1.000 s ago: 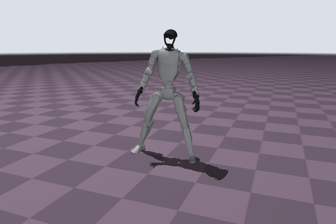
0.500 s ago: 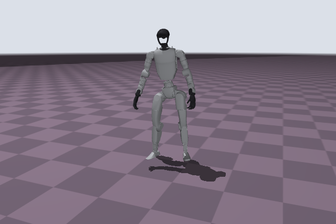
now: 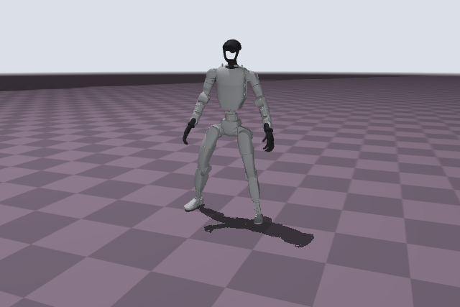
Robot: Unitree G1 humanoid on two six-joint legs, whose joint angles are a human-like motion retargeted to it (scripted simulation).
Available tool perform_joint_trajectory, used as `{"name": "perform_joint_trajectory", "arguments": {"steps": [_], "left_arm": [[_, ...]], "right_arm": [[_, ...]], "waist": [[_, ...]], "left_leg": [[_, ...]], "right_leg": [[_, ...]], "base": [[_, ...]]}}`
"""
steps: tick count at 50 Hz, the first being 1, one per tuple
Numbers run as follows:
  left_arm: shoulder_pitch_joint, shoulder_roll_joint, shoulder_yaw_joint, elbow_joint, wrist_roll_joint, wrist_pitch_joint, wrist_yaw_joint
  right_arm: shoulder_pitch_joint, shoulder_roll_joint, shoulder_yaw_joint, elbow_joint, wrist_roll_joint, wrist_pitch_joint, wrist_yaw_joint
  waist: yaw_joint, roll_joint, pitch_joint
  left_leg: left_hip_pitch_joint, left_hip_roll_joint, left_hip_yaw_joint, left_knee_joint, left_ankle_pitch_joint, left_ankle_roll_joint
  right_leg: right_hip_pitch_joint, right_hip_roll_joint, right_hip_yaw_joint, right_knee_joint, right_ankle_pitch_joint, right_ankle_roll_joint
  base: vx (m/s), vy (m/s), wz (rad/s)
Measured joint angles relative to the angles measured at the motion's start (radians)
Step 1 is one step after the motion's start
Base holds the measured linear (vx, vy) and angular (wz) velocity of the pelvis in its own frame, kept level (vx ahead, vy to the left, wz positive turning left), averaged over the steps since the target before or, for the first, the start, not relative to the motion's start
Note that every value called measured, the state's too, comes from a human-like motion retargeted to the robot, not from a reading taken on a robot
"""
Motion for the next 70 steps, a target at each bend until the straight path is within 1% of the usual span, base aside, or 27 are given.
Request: {"name": "perform_joint_trajectory", "arguments": {"steps": [3, 5, 8, 10, 13, 15, 16, 18, 19, 21, 23, 25, 27, 30, 32, 33, 35, 38, 41, 45, 50, 57, 62, 70], "left_arm": [[0.004, 0.009, 0.001, -0.020, -0.040, -0.001, -0.008], [0.009, 0.012, 0.011, -0.020, -0.058, -0.003, -0.014], [0.012, 0.010, 0.024, 0.001, -0.070, -0.004, -0.017], [0.011, 0.005, 0.030, 0.021, -0.070, -0.005, -0.006], [-0.008, -0.019, 0.031, 0.060, -0.048, -0.020, 0.028], [-0.021, -0.052, 0.036, 0.085, -0.015, -0.027, 0.042], [-0.024, -0.075, 0.044, 0.094, 0.008, -0.020, 0.032], [-0.028, -0.124, 0.070, 0.107, 0.051, 0.009, -0.019], [-0.032, -0.144, 0.092, 0.109, 0.077, 0.036, -0.074], [-0.036, -0.167, 0.133, 0.101, 0.130, 0.090, -0.211], [-0.033, -0.151, 0.144, 0.072, 0.183, 0.127, -0.336], [-0.026, -0.091, 0.106, 0.015, 0.231, 0.138, -0.391], [-0.005, 0.014, 0.023, -0.088, 0.257, 0.126, -0.351], [0.044, 0.220, -0.080, -0.278, 0.270, 0.095, -0.215], [0.089, 0.367, -0.086, -0.412, 0.296, 0.085, -0.153], [0.114, 0.437, -0.073, -0.476, 0.313, 0.083, -0.135], [0.160, 0.567, -0.033, -0.587, 0.333, 0.078, -0.113], [0.221, 0.733, 0.064, -0.738, 0.326, 0.070, -0.084], [0.242, 0.866, 0.159, -0.857, 0.338, 0.071, -0.035], [0.199, 0.999, 0.227, -0.961, 0.368, 0.079, 0.014], [0.100, 1.117, 0.239, -1.041, 0.391, 0.094, 0.047], [0.009, 1.213, 0.214, -1.112, 0.376, 0.094, 0.064], [0.005, 1.239, 0.214, -1.155, 0.346, 0.094, 0.063], [0.067, 1.223, 0.264, -1.219, 0.315, 0.092, 0.035]], "right_arm": [[-0.015, -0.007, -0.014, 0.051, 0.003, 0.025, 0.024], [-0.018, -0.008, -0.028, 0.067, -0.007, 0.036, 0.045], [-0.028, -0.007, -0.041, 0.069, -0.007, 0.041, 0.063], [-0.033, -0.005, -0.045, 0.062, -0.011, 0.042, 0.058], [-0.048, 0.003, -0.049, 0.062, -0.023, 0.038, 0.029], [-0.060, 0.008, -0.049, 0.086, -0.010, 0.026, 0.016], [-0.066, 0.010, -0.046, 0.106, 0.010, 0.023, 0.023], [-0.085, 0.009, -0.044, 0.151, 0.052, 0.031, 0.066], [-0.099, 0.003, -0.050, 0.173, 0.062, 0.048, 0.113], [-0.123, -0.019, -0.086, 0.200, 0.041, 0.097, 0.237], [-0.126, -0.052, -0.136, 0.187, -0.021, 0.142, 0.364], [-0.105, -0.100, -0.157, 0.128, -0.068, 0.158, 0.447], [-0.052, -0.178, -0.123, -0.002, -0.076, 0.142, 0.450], [0.033, -0.362, -0.047, -0.250, -0.079, 0.088, 0.362], [0.072, -0.514, -0.038, -0.416, -0.065, 0.060, 0.314], [0.087, -0.587, -0.048, -0.491, -0.051, 0.050, 0.301], [0.108, -0.719, -0.087, -0.620, -0.026, 0.037, 0.285], [0.143, -0.879, -0.191, -0.780, -0.005, 0.031, 0.256], [0.167, -0.996, -0.295, -0.890, 0.002, 0.030, 0.208], [0.140, -1.105, -0.375, -0.952, -0.002, 0.033, 0.153], [0.053, -1.192, -0.396, -0.958, 0.006, 0.043, 0.115], [-0.017, -1.252, -0.372, -0.974, 0.035, 0.045, 0.113], [0.025, -1.256, -0.407, -1.045, 0.066, 0.044, 0.115], [0.164, -1.232, -0.541, -1.181, 0.097, 0.045, 0.141]], "waist": [[0.013, -0.013, 0.001], [0.022, -0.027, -0.004], [0.037, -0.045, -0.011], [0.047, -0.059, -0.012], [0.062, -0.072, 0.001], [0.069, -0.064, 0.013], [0.068, -0.057, 0.018], [0.062, -0.045, 0.028], [0.057, -0.045, 0.034], [0.052, -0.054, 0.045], [0.068, -0.069, 0.050], [0.105, -0.080, 0.051], [0.147, -0.079, 0.048], [0.174, -0.057, 0.032], [0.164, -0.041, 0.023], [0.157, -0.035, 0.020], [0.141, -0.026, 0.014], [0.120, -0.024, 0.008], [0.108, -0.031, 0.002], [0.103, -0.040, -0.002], [0.096, -0.038, 0.016], [0.076, -0.043, 0.023], [0.069, -0.052, 0.023], [0.074, -0.062, 0.017]], "left_leg": [[0.011, 0.014, 0.009, 0.001, 0.004, -0.007], [0.014, 0.025, 0.022, 0.001, 0.010, -0.017], [0.017, 0.045, 0.049, 0.002, 0.020, -0.032], [0.019, 0.056, 0.063, 0.003, 0.034, -0.035], [0.014, 0.078, 0.065, 0.016, 0.073, -0.010], [0.008, 0.105, 0.077, 0.030, 0.114, 0.016], [0.004, 0.117, 0.101, 0.040, 0.131, 0.029], [-0.004, 0.128, 0.169, 0.064, 0.141, 0.053], [-0.008, 0.118, 0.207, 0.082, 0.126, 0.064], [-0.015, 0.077, 0.260, 0.124, 0.075, 0.084], [-0.021, 0.020, 0.263, 0.161, 0.030, 0.092], [-0.023, -0.034, 0.218, 0.173, 0.006, 0.086], [-0.019, -0.073, 0.141, 0.151, -0.006, 0.077], [-0.014, -0.091, 0.039, 0.104, -0.007, 0.080], [-0.008, -0.079, 0.025, 0.086, -0.007, 0.095], [-0.003, -0.070, 0.028, 0.078, -0.005, 0.099], [0.008, -0.050, 0.034, 0.065, -0.001, 0.088], [0.015, -0.030, 0.031, 0.055, 0.007, 0.047], [0.013, -0.027, 0.028, 0.048, 0.012, 0.027], [0.014, -0.034, 0.029, 0.041, 0.011, 0.029], [0.022, -0.034, 0.025, 0.032, 0.005, 0.019], [0.028, -0.045, 0.024, 0.015, 0.004, 0.011], [0.030, -0.052, 0.028, 0.025, -0.006, 0.014], [0.045, -0.063, 0.046, 0.031, -0.020, 0.014]], "right_leg": [[0.038, -0.053, 0.052, -0.111, 0.028, 0.031], [0.052, -0.084, 0.051, -0.176, 0.027, 0.059], [0.058, -0.116, -0.015, -0.242, 0.020, 0.078], [0.058, -0.129, -0.053, -0.273, 0.052, 0.079], [0.057, -0.128, -0.042, -0.299, 0.152, 0.083], [0.051, -0.109, -0.028, -0.286, 0.179, 0.093], [0.047, -0.095, -0.027, -0.268, 0.169, 0.093], [0.037, -0.073, -0.032, -0.231, 0.142, 0.089], [0.032, -0.068, -0.035, -0.215, 0.131, 0.088], [0.028, -0.068, -0.039, -0.201, 0.123, 0.091], [0.032, -0.069, -0.039, -0.207, 0.124, 0.096], [0.041, -0.058, -0.038, -0.220, 0.122, 0.095], [0.055, -0.033, -0.042, -0.234, 0.117, 0.091], [0.071, 0.016, -0.054, -0.241, 0.105, 0.086], [0.077, 0.042, -0.064, -0.237, 0.097, 0.085], [0.079, 0.052, -0.068, -0.233, 0.092, 0.085], [0.081, 0.070, -0.074, -0.227, 0.085, 0.087], [0.086, 0.085, -0.084, -0.224, 0.078, 0.095], [0.089, 0.088, -0.095, -0.227, 0.078, 0.107], [0.090, 0.082, -0.102, -0.227, 0.079, 0.105], [0.103, 0.083, -0.111, -0.238, 0.084, 0.077], [0.106, 0.075, -0.119, -0.244, 0.093, 0.078], [0.106, 0.066, -0.110, -0.243, 0.098, 0.078], [0.108, 0.056, -0.092, -0.237, 0.095, 0.079]], "base": [[0.02, -0.41, -0.15], [0.02, -0.47, -0.31], [0.01, -0.52, -0.42], [0.01, -0.58, -0.41], [0.00, -0.63, -0.23], [-0.01, -0.63, 0.01], [-0.01, -0.60, 0.16], [-0.01, -0.56, 0.25], [-0.01, -0.53, 0.26], [0.00, -0.46, 0.15], [0.03, -0.38, -0.08], [0.06, -0.30, -0.27], [0.08, -0.25, -0.26], [0.08, -0.21, -0.05], [0.07, -0.16, 0.11], [0.06, -0.14, 0.11], [0.05, -0.11, 0.09], [0.02, -0.04, 0.07], [0.00, 0.00, 0.00], [-0.01, 0.03, 0.02], [-0.02, 0.07, 0.05], [-0.01, 0.07, 0.03], [0.00, 0.03, -0.03], [0.00, 0.00, 0.00]]}}
